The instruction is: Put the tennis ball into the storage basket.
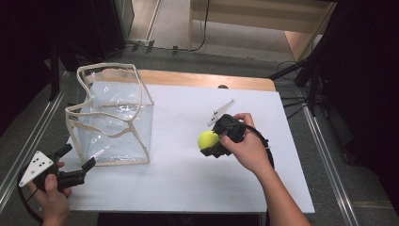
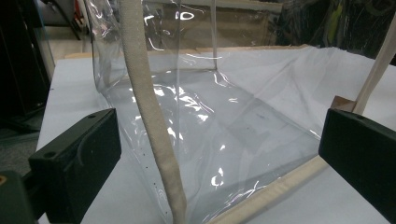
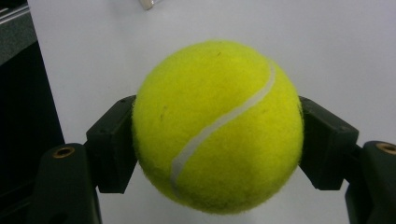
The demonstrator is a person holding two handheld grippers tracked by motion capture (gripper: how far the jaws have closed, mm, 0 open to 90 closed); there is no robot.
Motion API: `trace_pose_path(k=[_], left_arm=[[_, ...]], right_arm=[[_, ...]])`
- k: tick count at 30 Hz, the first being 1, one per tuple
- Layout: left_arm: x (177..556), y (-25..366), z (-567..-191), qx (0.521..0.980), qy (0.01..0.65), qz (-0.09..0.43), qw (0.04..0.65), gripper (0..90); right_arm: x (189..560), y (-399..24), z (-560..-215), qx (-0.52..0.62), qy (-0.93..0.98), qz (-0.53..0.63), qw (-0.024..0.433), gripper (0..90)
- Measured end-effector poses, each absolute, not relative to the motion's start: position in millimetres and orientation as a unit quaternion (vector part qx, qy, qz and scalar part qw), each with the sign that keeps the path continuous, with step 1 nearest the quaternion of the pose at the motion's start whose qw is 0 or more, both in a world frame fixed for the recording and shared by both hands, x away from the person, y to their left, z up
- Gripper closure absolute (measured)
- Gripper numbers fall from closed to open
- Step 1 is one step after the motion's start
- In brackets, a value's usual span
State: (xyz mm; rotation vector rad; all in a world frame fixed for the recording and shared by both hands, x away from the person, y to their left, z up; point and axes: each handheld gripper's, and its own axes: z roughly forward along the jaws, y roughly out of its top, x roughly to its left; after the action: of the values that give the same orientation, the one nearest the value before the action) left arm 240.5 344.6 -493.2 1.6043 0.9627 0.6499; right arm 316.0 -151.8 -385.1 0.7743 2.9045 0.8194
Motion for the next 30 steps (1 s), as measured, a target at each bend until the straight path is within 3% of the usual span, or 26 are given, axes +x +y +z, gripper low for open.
trace_pose_path(k=[30], left_arm=[[240.4,345.4,-493.0,0.677,0.406,0.268,0.553,0.0]], right_arm=[[332.7,-123.2,-361.4,0.222,0.939,0.265,0.006,23.3]])
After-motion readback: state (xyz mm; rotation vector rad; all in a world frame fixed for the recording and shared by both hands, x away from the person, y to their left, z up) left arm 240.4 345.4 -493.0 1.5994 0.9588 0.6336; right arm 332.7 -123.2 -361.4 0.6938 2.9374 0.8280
